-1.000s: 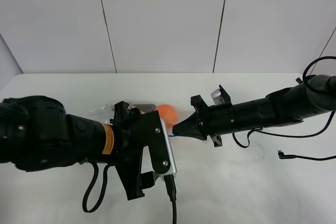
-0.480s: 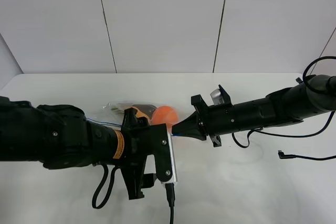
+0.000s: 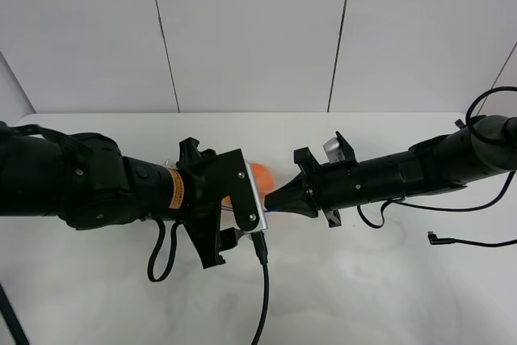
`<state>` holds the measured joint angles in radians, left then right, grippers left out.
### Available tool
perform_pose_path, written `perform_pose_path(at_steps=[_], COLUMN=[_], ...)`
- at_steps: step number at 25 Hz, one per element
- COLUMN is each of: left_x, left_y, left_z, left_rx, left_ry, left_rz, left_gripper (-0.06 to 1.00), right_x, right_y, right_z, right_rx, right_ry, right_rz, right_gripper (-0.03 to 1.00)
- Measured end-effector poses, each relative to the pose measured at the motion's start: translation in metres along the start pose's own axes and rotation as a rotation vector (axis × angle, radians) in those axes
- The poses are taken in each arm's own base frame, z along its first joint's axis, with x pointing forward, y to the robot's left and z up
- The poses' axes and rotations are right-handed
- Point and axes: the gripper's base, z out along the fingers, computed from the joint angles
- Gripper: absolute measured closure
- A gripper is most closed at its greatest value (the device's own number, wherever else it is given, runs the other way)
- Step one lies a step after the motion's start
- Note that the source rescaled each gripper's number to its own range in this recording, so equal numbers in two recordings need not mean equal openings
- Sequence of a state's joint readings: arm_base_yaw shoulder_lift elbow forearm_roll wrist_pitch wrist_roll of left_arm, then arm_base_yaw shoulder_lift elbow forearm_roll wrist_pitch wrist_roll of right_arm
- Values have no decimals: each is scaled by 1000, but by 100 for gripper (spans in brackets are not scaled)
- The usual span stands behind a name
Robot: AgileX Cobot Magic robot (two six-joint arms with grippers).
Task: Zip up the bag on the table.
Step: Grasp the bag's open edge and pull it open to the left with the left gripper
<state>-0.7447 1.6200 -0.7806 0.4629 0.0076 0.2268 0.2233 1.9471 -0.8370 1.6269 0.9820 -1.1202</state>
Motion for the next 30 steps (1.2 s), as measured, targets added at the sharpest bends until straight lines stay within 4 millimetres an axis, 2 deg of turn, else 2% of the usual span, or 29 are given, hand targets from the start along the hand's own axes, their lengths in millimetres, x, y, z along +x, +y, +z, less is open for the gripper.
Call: perform_pose_path(at_steps=[8,14,22,26,30], left_x=[-3,1,5,5,5], left_y=[1,-3,-6,-6,-6], left_z=[0,7,14,14,14], left_rx=[-8,11,28,28,28], left_ry=[-36,-8,13,13,13], left_rz=[13,59,61,61,61], left_gripper=[5,15,19,26,41], right_x=[0,0,0,0,0], right_y=[0,0,0,0,0], right_z=[0,0,0,0,0], right_rx=[2,2,1,1,0], right_ry=[0,-1,-1,-1,-2], right_rz=[0,0,-6,-15,-16], right_gripper=[97,97,97,97,97])
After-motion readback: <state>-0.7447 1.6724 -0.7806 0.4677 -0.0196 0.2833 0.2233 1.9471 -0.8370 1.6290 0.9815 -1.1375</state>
